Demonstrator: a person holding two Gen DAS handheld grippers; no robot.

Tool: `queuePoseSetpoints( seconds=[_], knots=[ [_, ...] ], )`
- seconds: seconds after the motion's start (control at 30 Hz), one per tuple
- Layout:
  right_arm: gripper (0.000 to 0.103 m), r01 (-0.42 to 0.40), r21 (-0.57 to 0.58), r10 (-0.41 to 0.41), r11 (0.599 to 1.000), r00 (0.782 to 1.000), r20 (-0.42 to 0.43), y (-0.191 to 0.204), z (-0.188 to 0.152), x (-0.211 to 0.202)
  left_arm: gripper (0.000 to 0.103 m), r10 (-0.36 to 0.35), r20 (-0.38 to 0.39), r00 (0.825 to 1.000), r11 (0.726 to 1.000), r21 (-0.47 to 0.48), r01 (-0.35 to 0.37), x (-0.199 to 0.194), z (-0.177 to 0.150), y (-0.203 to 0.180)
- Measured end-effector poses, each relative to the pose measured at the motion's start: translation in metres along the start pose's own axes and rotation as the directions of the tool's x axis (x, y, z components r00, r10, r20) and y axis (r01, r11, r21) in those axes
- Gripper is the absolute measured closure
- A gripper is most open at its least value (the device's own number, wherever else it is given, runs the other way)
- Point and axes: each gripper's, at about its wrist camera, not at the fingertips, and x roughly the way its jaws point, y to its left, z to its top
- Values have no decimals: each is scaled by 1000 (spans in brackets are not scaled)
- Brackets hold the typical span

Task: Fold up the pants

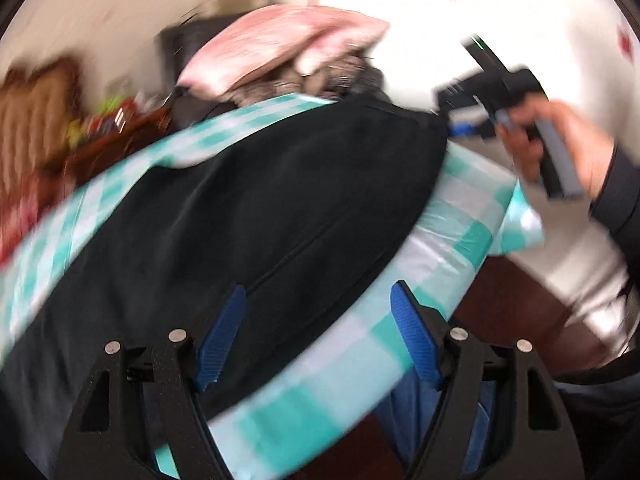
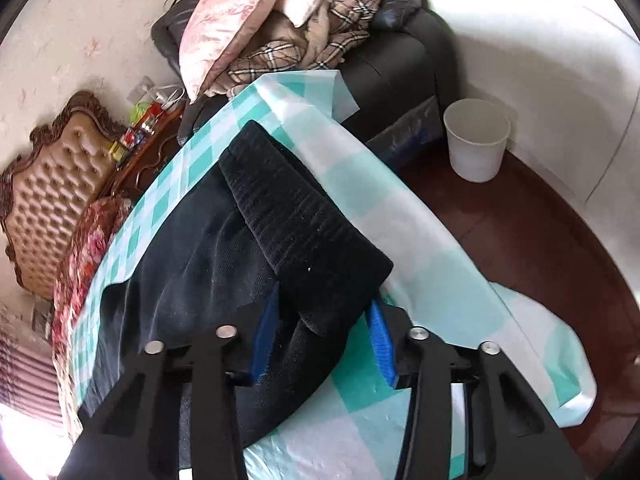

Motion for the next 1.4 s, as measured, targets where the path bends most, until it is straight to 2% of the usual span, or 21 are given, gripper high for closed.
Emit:
queuePoseSetpoints(
  seconds=[0.17, 0.2, 0.23, 0.3, 0.37, 0.43, 0.5, 0.6, 0.67, 0.7, 0.73, 0.77, 0.8, 0.83, 0.9, 1.03, 1.23, 1.3, 1.33, 1.37, 1.4],
  knots=[
    [76, -9, -79, 10, 997, 1000, 15, 13, 6, -9, 28, 19, -7, 1000, 985, 170, -17, 41, 13, -42],
    [78, -18, -77, 19, 997, 1000, 12, 14, 8, -10, 34, 30, -10, 1000, 983, 183, -27, 47, 15, -46],
    [80, -33, -76, 33, 997, 999, 6, 15, 11, -10, 53, 42, -17, 999, 982, 187, -38, 54, 15, -46],
    [81, -43, -86, 43, 995, 999, -1, 19, 14, -9, 77, 46, -61, 997, 986, 163, -35, 67, 16, -38],
    [81, -50, -97, 49, 994, 999, -4, 23, 16, -7, 88, 24, -50, 998, 990, 143, -17, 64, 21, -31],
    [82, -100, -89, 100, 991, 995, 0, 26, 20, -9, 97, 66, -16, 998, 986, 157, -62, 52, 26, -28],
    [83, -167, -73, 168, 983, 986, 9, 22, 23, -8, 97, 75, 4, 997, 985, 154, -75, 42, 31, -25],
    [83, -129, -48, 128, 990, 991, -27, 8, 19, 10, 97, 51, -44, 998, 982, 184, -42, 53, 27, -33],
    [83, -136, -29, 135, 990, 990, -44, -5, 12, 15, 92, 47, -68, 997, 978, 208, -32, 60, 20, -42],
    [84, -144, -28, 142, 989, 989, -44, -8, 11, 13, 84, 35, -65, 997, 981, 194, -22, 61, 18, -42],
    [77, -139, -30, 138, 990, 990, -42, -10, 11, 11, 73, 8, -62, 998, 988, 157, 2, 60, 19, -40],
    [72, -139, -31, 137, 990, 990, -40, -11, 12, 8, 68, -7, -63, 998, 989, 144, 16, 58, 19, -40],
    [62, -134, -26, 133, 991, 990, -34, -12, 11, 3, 62, -11, -57, 998, 989, 149, 20, 55, 19, -41],
    [42, -107, -22, 107, 994, 994, -17, -13, 10, -3, 62, -8, -52, 999, 986, 165, 16, 53, 18, -43],
    [35, -53, -17, 54, 998, 998, 24, -17, 9, -9, 62, -17, -57, 998, 984, 175, 26, 51, 16, -45],
    [35, -86, 25, 86, 996, 996, -8, -31, 10, 2, 56, 2, -78, 997, 981, 195, 13, 61, 10, -49],
    [36, -77, -16, 77, 997, 997, -27, -21, 22, 26, 50, 74, -62, 995, 966, 251, -56, 63, 9, -62],
    [51, -84, -42, 83, 996, 996, -34, -16, 21, 28, 48, 104, -59, 993, 962, 259, -85, 65, 9, -62],
    [59, -62, -64, 61, 996, 998, -20, -12, 21, 27, 52, 110, -59, 992, 963, 252, -92, 67, 9, -60],
    [61, -43, -89, 43, 995, 999, -10, -8, 20, 24, 59, 121, -60, 991, 967, 234, -104, 68, 10, -57],
    [68, -28, -102, 28, 994, 1000, -1, -5, 19, 20, 70, 145, -58, 988, 966, 223, -129, 69, 11, -54]
  ],
)
